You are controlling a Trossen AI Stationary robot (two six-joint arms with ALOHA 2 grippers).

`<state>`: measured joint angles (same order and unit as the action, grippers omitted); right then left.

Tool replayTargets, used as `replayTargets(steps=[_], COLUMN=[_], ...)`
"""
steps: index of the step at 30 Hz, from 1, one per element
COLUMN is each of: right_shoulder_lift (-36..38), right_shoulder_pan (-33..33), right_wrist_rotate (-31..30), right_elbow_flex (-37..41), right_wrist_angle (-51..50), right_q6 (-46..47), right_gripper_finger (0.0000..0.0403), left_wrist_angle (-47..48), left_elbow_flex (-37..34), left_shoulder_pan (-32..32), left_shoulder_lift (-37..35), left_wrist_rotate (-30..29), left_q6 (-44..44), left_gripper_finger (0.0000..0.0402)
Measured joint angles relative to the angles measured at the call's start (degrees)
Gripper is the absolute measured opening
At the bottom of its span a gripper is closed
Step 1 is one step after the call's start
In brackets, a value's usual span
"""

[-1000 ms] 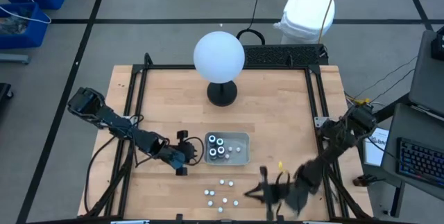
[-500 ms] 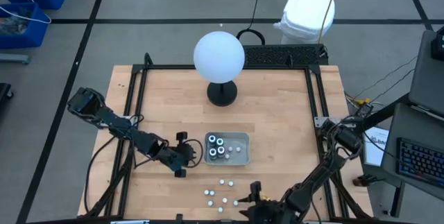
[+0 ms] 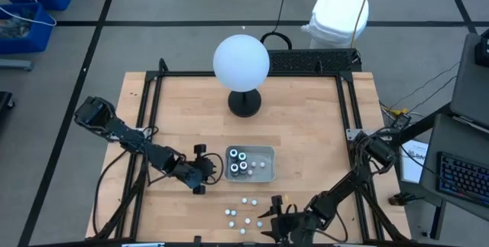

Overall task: Pick & Place food coloring
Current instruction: Put the small blue food coloring bottle into the gray bin

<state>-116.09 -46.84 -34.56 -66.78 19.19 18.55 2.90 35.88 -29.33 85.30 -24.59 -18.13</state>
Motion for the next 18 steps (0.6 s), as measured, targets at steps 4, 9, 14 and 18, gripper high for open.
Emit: replayTargets(steps=[4,9,14,18], right_shoulder_lift=[-0.1,-2.4,-3.5,-3.5], right_shoulder_pan=[0.9,1.4,1.4,1.5], right_wrist_rotate=[2.9,3.3,3.4,3.2], right_elbow_flex=[0.0,0.0,0.0,0.0], right_wrist_angle=[0.4,3.5,3.7,3.8], right_q6=[1.4,0.8,0.5,0.5], right_gripper_finger=[0.0214,0.0205,0.0199,0.0186], left_wrist_angle=[0.0,0.0,0.0,0.1], left_elbow_flex=[0.0,0.0,0.0,0.0], left_shoulder_pan=[0.0,0.0,0.0,0.0], left_shoulder_lift=[0.0,0.0,0.0,0.0], left_wrist_rotate=[0.0,0.0,0.0,0.0], left_q6=[0.0,0.0,0.0,0.0], left_gripper_finger=[0.0088,0.0088,0.0088,0.0088])
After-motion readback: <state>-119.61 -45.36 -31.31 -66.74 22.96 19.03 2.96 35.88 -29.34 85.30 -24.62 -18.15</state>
